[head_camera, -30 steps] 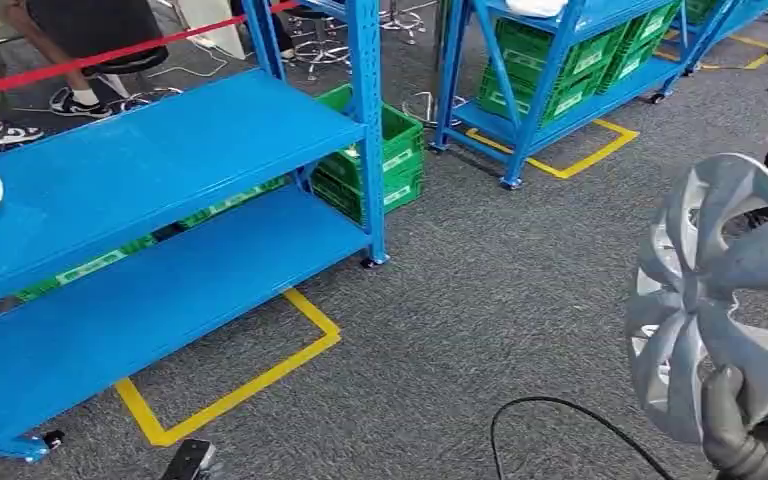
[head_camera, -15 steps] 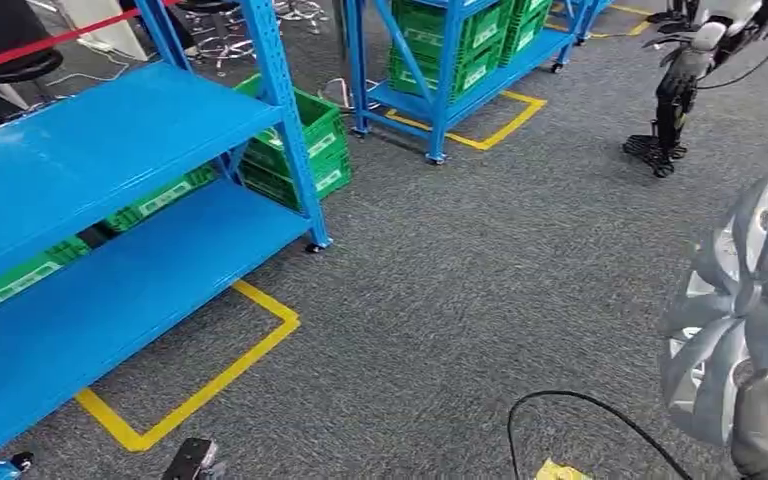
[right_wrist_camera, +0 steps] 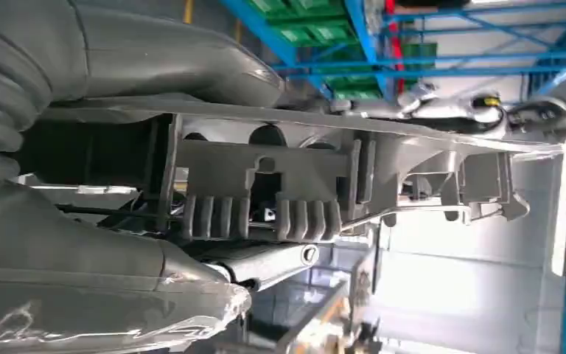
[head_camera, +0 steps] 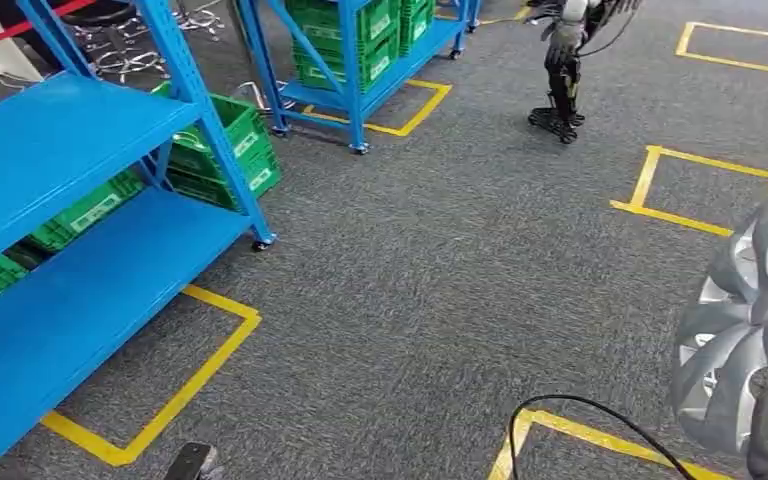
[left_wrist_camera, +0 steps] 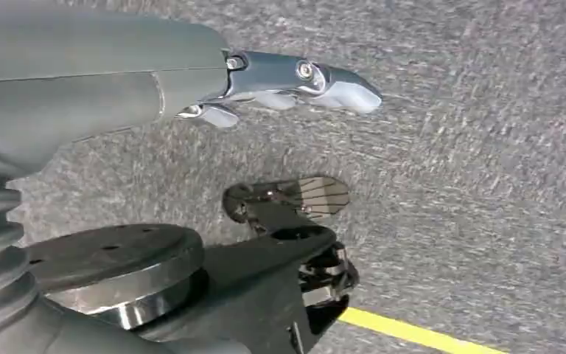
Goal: Take the parts from the cabinet and place them on the table.
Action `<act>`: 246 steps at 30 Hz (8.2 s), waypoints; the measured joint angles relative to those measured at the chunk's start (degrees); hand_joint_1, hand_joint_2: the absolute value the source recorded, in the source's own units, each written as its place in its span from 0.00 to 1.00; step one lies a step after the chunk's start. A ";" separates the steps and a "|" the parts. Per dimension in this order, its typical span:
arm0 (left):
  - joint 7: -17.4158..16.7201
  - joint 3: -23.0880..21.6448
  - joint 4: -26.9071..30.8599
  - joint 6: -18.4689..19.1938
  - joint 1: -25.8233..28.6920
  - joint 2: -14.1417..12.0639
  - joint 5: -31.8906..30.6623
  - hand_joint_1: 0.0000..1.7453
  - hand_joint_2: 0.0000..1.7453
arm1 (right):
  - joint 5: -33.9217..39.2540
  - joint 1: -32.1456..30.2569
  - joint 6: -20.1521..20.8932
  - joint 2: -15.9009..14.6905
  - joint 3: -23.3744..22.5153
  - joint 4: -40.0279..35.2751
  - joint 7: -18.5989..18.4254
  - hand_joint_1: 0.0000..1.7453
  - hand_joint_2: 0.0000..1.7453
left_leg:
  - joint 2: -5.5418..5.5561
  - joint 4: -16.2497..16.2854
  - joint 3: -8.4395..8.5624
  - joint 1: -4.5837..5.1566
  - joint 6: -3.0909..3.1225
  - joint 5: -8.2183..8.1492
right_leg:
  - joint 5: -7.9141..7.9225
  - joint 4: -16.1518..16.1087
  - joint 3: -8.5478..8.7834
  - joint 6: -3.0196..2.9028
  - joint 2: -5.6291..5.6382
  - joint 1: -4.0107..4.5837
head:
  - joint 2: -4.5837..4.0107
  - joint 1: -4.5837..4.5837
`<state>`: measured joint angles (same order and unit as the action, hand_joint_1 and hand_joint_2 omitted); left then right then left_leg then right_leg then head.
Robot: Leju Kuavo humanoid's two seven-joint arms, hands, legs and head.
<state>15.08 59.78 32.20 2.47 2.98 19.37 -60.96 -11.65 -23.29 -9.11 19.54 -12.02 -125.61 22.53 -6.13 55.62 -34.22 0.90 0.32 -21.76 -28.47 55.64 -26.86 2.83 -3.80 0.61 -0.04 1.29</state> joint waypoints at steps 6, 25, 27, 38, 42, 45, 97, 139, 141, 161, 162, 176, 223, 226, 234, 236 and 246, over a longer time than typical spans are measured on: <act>-0.07 -0.18 0.00 0.24 0.23 -0.07 0.00 0.00 1.00 | 0.31 0.10 -0.07 0.07 -0.13 -0.46 0.11 1.00 1.00 | 5.30 8.72 -3.33 -0.70 -1.82 -9.09 | 3.36 -0.27 -3.23 -2.81 3.28 0.05 | 0.00 -0.05; -0.15 -1.97 0.68 1.40 1.56 0.04 0.02 0.00 1.00 | -10.74 -1.58 -7.04 0.07 0.24 -5.51 4.88 1.00 1.00 | 3.03 -1.24 6.48 -0.82 0.82 -6.00 | -0.07 19.10 -16.70 1.10 3.95 -0.96 | 0.00 -0.51; -0.15 -2.69 0.81 1.44 1.82 0.06 -0.74 0.00 1.00 | -14.54 -2.43 -9.80 0.07 1.29 -7.17 5.42 1.00 1.00 | 1.87 -1.24 6.59 -0.94 0.36 -6.17 | 3.29 9.18 -9.77 1.44 2.68 -1.40 | -0.02 -0.51; 0.83 -3.61 1.77 2.40 2.72 -0.07 -3.26 0.00 1.00 | -17.86 -3.41 -12.79 0.24 4.37 -11.32 5.40 1.00 1.00 | 5.57 17.69 -3.10 -1.15 -2.48 -13.52 | 0.65 1.48 -2.84 -2.99 5.12 -0.78 | -0.02 0.30; 0.98 -3.69 1.86 2.43 3.39 -0.02 -3.50 0.00 1.00 | -17.94 -3.75 -12.92 0.26 4.55 -11.43 5.38 1.00 1.00 | 6.13 12.94 -6.31 -1.19 -2.29 -3.06 | -2.30 1.47 1.23 -2.68 9.04 -0.91 | -0.02 0.37; 1.29 -3.69 1.90 2.53 3.93 0.09 -4.26 0.00 1.00 | -18.23 -3.58 -13.66 0.29 4.94 -11.72 5.55 1.00 1.00 | 10.18 3.00 -2.92 -1.49 -2.15 0.97 | -5.39 1.43 3.38 -1.75 11.35 -0.88 | -0.04 0.61; -8.93 -8.30 9.01 -2.32 1.96 -0.11 7.76 0.00 1.00 | -22.51 -4.30 -21.09 0.31 6.19 -15.23 3.67 1.00 1.00 | 3.33 4.34 0.53 -0.42 -1.66 -6.34 | 0.78 4.88 -6.87 -2.24 2.17 -0.04 | -0.02 1.81; -42.31 -53.85 52.35 -1.65 8.49 -1.14 31.28 0.00 1.00 | -23.65 2.54 -10.80 -0.70 6.38 -8.83 -1.20 1.00 1.00 | 8.70 1.70 0.45 0.24 0.77 -5.08 | 1.97 3.72 -8.20 -1.75 10.41 -0.48 | -0.02 2.03; -41.31 -51.73 51.80 -4.00 6.44 -1.14 32.33 0.00 1.00 | -23.43 2.76 -9.61 -0.81 6.21 -8.72 -1.42 1.00 1.00 | 7.93 0.12 1.41 0.35 0.91 -5.10 | 3.30 4.18 -7.65 -1.01 10.64 -0.38 | -0.02 1.94; -38.14 -38.27 48.78 -3.02 -3.94 -1.51 32.11 0.00 1.00 | -24.50 5.29 -6.49 -1.42 5.94 -6.38 -2.62 1.00 1.00 | 5.00 15.89 1.75 -1.57 -4.05 -11.72 | 4.93 3.57 -11.24 -2.97 5.28 -1.35 | 0.00 1.24; -38.14 -37.75 48.63 -3.04 -3.89 -1.51 32.11 0.00 1.00 | -24.52 5.30 -6.47 -1.42 5.92 -6.21 -2.67 1.00 1.00 | 5.10 16.59 -0.56 -1.59 -4.03 -15.32 | 4.32 2.96 -9.86 -2.93 6.17 -1.41 | 0.00 1.24; -44.89 -38.18 48.94 -6.99 -1.86 -1.20 33.75 0.00 1.00 | -63.25 8.30 18.67 -2.40 8.02 4.42 -13.77 1.00 1.00 | 7.90 -0.84 -4.62 -0.38 0.47 3.09 | -8.46 11.68 -6.32 -0.20 4.20 -0.25 | 0.02 1.66; -17.74 -25.37 10.52 -10.01 -14.65 -7.00 32.81 0.00 1.00 | -78.33 24.23 24.00 -9.03 3.32 30.58 -32.50 1.00 1.00 | 7.31 0.81 0.15 -1.36 -0.92 -1.17 | 2.45 0.41 -3.87 0.70 5.51 -1.01 | 0.00 2.07; -17.31 -20.74 6.25 -9.95 -17.76 -7.29 31.89 0.00 1.00 | -78.38 25.90 22.47 -9.05 1.38 32.97 -30.10 1.00 1.00 | 7.29 0.81 0.29 -1.35 -0.98 -1.22 | 2.36 0.46 -3.58 0.56 5.55 -1.02 | 0.00 2.05; -18.19 -12.48 6.03 -8.02 -20.31 -5.57 26.73 0.00 1.00 | -78.49 29.50 16.22 -9.22 -0.24 39.29 -22.73 1.00 1.00 | 7.34 0.64 0.39 -1.35 -1.16 -1.23 | 2.30 0.49 -3.89 0.43 5.53 -1.02 | 0.00 2.05; -17.97 -11.50 5.75 -8.00 -20.60 -5.57 26.56 0.00 1.00 | -78.47 30.08 15.95 -9.22 -0.26 40.22 -22.16 1.00 1.00 | 7.34 0.61 0.39 -1.35 -1.20 -1.17 | 2.37 0.54 -3.92 0.43 5.54 -1.02 | 0.00 2.05; -17.57 -9.70 4.87 -7.93 -21.17 -5.73 26.27 0.00 1.00 | -78.49 30.99 15.52 -9.22 -0.79 42.45 -21.51 1.00 1.00 | 7.34 0.38 0.49 -1.35 -1.41 -1.02 | 2.42 0.58 -3.94 0.32 5.55 -1.02 | 0.00 2.05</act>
<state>-2.49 50.07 37.07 -5.46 -18.20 13.64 -34.69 -90.14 7.70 6.40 10.32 -12.81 -83.17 1.03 1.21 56.00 -33.73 -0.45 -1.09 -22.78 -26.04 56.22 -30.80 3.15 1.76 -0.42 -0.04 3.34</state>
